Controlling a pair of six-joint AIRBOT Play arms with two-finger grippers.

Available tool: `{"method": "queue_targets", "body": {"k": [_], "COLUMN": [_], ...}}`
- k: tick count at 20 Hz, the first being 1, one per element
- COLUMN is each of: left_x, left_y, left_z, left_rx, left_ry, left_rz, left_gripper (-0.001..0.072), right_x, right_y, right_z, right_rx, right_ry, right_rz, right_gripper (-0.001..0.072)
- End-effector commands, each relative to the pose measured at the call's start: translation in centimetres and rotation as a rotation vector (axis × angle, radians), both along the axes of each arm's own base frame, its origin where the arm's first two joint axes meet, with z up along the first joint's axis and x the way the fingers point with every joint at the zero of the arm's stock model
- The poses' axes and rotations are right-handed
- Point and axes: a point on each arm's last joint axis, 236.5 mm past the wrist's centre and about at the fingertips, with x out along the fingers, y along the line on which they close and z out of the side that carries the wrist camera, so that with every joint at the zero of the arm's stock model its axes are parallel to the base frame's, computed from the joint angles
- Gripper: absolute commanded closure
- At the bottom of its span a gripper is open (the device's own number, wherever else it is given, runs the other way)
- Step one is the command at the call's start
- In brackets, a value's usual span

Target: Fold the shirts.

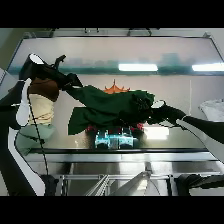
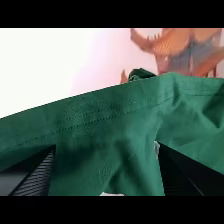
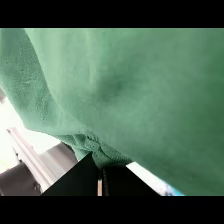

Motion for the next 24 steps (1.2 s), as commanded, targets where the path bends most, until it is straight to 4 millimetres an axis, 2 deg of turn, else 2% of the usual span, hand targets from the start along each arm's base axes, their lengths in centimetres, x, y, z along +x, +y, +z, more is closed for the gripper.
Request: {"method": "queue_targets", "body": {"k": [1, 3, 4, 5, 6, 7, 9, 10, 11, 12, 14, 17, 19, 20, 22, 23, 24], "left_x": [-2.4, -3.9, -4.6, -5.0, -5.3, -5.4, -5.8, -5.8, -5.7, -5.1, -4.1, -4.2, -5.7, -6.8, -9.9, -11.5, -13.1], "left_y": [-1.6, -2.7, -3.1, -3.6, -4.1, -4.3, -4.7, -4.8, -4.9, -5.1, -4.7, -2.3, -1.1, -0.8, -0.7, -0.7, -0.7], "left_z": [-2.0, -2.0, -1.9, -1.8, -1.8, -1.8, -1.2, -0.2, 1.8, 4.9, 12.3, 22.4, 28.5, 31.8, 38.1, 40.7, 43.1], "left_rx": [-0.012, -0.018, -0.021, -0.022, -0.022, -0.023, -0.030, -0.039, -0.074, -0.133, -0.268, -0.354, -0.378, -0.397, -0.434, -0.440, -0.430], "left_ry": [0.101, 0.142, 0.161, 0.168, 0.173, 0.175, 0.171, 0.162, 0.139, 0.086, -0.042, -0.241, -0.366, -0.437, -0.576, -0.642, -0.712], "left_rz": [-0.073, -0.119, -0.142, -0.160, -0.172, -0.183, -0.203, -0.208, -0.207, -0.192, -0.143, -0.081, -0.058, -0.053, -0.060, -0.060, -0.056], "left_gripper": [-0.0007, -0.0005, 0.0023, 0.0173, 0.0407, 0.0673, 0.0688, 0.0688, 0.0688, 0.0688, 0.0688, 0.0687, 0.0687, 0.0687, 0.0687, 0.0686, 0.0686], "right_x": [-1.2, -1.8, -2.1, -2.4, -2.8, -3.3, -4.0, -4.4, -5.0, -5.5, -5.6, -3.3, -1.4, -1.1, -2.2, -3.4, -4.4], "right_y": [0.4, 0.5, 0.6, 0.7, 0.7, 0.8, 0.9, 0.8, 0.6, 0.0, -1.8, -5.5, -8.7, -10.3, -13.6, -15.1, -16.3], "right_z": [0.7, 1.1, 1.3, 1.5, 1.7, 2.0, 2.9, 3.8, 5.2, 7.0, 11.5, 19.4, 26.5, 30.3, 37.8, 41.1, 43.5], "right_rx": [0.033, 0.049, 0.057, 0.067, 0.076, 0.090, 0.110, 0.123, 0.145, 0.175, 0.234, 0.300, 0.402, 0.465, 0.595, 0.641, 0.652], "right_ry": [0.031, 0.043, 0.050, 0.052, 0.058, 0.063, 0.064, 0.057, 0.044, 0.022, -0.051, -0.272, -0.490, -0.620, -0.861, -0.977, -1.062], "right_rz": [0.042, 0.065, 0.075, 0.091, 0.107, 0.126, 0.157, 0.182, 0.215, 0.253, 0.283, 0.175, 0.046, -0.006, -0.099, -0.137, -0.170], "right_gripper": [0.0695, 0.0695, 0.0695, 0.0695, 0.0695, 0.0695, 0.0695, 0.0695, 0.0695, 0.0695, 0.0695, 0.0695, 0.0694, 0.0694, 0.0694, 0.0694, 0.0694]}}
